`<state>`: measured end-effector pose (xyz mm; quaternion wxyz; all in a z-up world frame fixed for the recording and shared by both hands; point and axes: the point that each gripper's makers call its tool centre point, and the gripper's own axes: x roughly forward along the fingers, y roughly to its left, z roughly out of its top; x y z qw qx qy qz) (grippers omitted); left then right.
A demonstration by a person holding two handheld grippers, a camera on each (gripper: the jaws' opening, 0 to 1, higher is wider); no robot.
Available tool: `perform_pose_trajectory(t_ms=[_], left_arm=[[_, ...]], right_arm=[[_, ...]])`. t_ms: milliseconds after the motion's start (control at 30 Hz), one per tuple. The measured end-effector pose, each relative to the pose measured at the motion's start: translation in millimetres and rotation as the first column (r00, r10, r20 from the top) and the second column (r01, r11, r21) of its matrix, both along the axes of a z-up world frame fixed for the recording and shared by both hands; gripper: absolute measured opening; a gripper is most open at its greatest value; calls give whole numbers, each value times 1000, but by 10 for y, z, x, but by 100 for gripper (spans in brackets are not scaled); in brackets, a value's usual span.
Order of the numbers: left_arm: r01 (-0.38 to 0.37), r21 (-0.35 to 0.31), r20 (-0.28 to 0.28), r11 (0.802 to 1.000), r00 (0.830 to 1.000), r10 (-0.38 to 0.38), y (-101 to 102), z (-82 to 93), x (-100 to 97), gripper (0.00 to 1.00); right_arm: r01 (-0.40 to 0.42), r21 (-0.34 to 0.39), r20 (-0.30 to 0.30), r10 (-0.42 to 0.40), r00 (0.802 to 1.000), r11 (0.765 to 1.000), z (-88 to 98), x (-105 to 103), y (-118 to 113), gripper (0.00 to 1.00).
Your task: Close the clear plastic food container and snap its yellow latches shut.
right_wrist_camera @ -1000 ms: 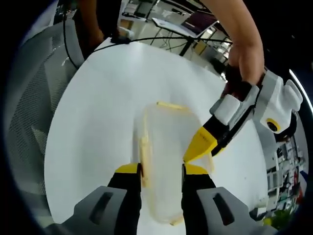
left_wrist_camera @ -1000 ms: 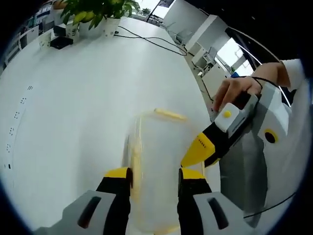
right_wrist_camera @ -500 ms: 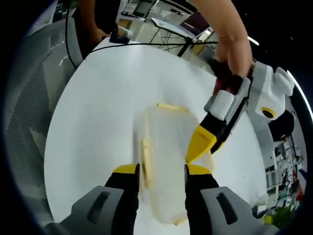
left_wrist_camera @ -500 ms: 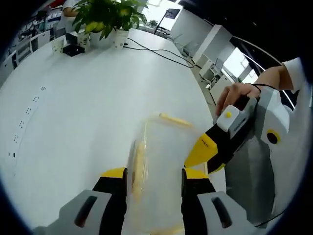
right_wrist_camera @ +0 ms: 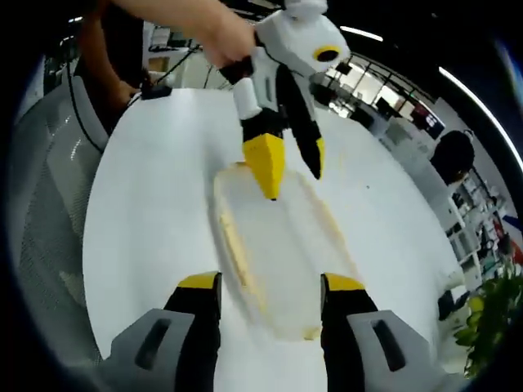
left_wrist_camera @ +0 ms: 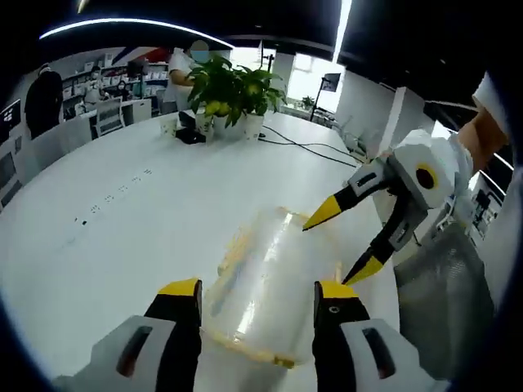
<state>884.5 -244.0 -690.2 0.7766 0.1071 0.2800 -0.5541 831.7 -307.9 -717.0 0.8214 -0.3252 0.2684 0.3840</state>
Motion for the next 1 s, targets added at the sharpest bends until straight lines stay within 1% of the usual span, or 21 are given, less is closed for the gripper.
perform_pose_trajectory(t_ms=[67, 133, 167, 233, 300, 333, 400, 433, 500, 567, 600, 667, 733, 800, 833, 867, 967, 1000], left_arm=[[-38, -31, 9, 999, 999, 39, 27, 32, -50, 51], [-61, -22, 38, 998, 997, 62, 82, 16, -96, 53], [-90, -40, 41, 995, 995, 92, 104, 28, -113, 53], [-129, -75, 22, 989, 991, 131, 125, 23, -127, 54], [-140, -68, 40, 988, 989, 142, 155, -8, -194, 54], [-152, -75, 49, 986, 987, 155, 163, -21, -221, 55], [-167, -72, 51, 983, 984, 171, 177, -61, -234, 55], [-181, -68, 72, 981, 980, 186, 201, -88, -216, 56], [-208, -83, 93, 975, 972, 215, 219, -104, -218, 57], [-221, -76, 111, 972, 967, 228, 237, -137, -229, 59], [-236, -75, 128, 969, 961, 244, 259, -161, -223, 60], [-252, -92, 138, 963, 955, 263, 270, -193, -231, 61], [-255, -83, 142, 963, 954, 265, 265, -248, -256, 61], [-245, -70, 144, 967, 957, 252, 250, -311, -283, 60], [-231, -38, 149, 972, 961, 234, 252, -388, -306, 59], [-224, -22, 154, 974, 962, 224, 250, -431, -315, 58], [-215, 5, 157, 977, 965, 212, 226, -534, -333, 58], [-210, 24, 168, 978, 965, 203, 224, -571, -334, 57]], right_arm=[[32, 19, -8, -32, 999, 999, 3, 15, -37, 51], [64, 34, -15, -63, 998, 997, 0, 37, -90, 55], [78, 40, -19, -77, 997, 996, -7, 49, -122, 56], [101, 46, -27, -100, 995, 994, -24, 61, -170, 57], [122, 53, -43, -120, 992, 991, -64, 66, -224, 59], [130, 53, -51, -127, 991, 990, -83, 66, -243, 59], [148, 61, -53, -145, 988, 987, -111, 78, -282, 61], [162, 67, -59, -159, 986, 984, -133, 86, -306, 62], [177, 70, -73, -172, 982, 982, -177, 94, -337, 63], [183, 68, -83, -178, 981, 981, -220, 99, -360, 64], [186, 67, -89, -180, 980, 980, -258, 107, -373, 65], [180, 57, -99, -174, 980, 982, -312, 109, -385, 65], [173, 49, -105, -168, 980, 984, -356, 114, -397, 64], [158, 44, -117, -152, 981, 986, -418, 123, -391, 63], [152, 40, -122, -146, 982, 988, -441, 122, -386, 63], [147, 36, -123, -141, 982, 989, -459, 125, -381, 63], [120, 23, -132, -116, 984, 993, -530, 132, -346, 61], [112, 17, -130, -109, 986, 994, -542, 135, -337, 60]])
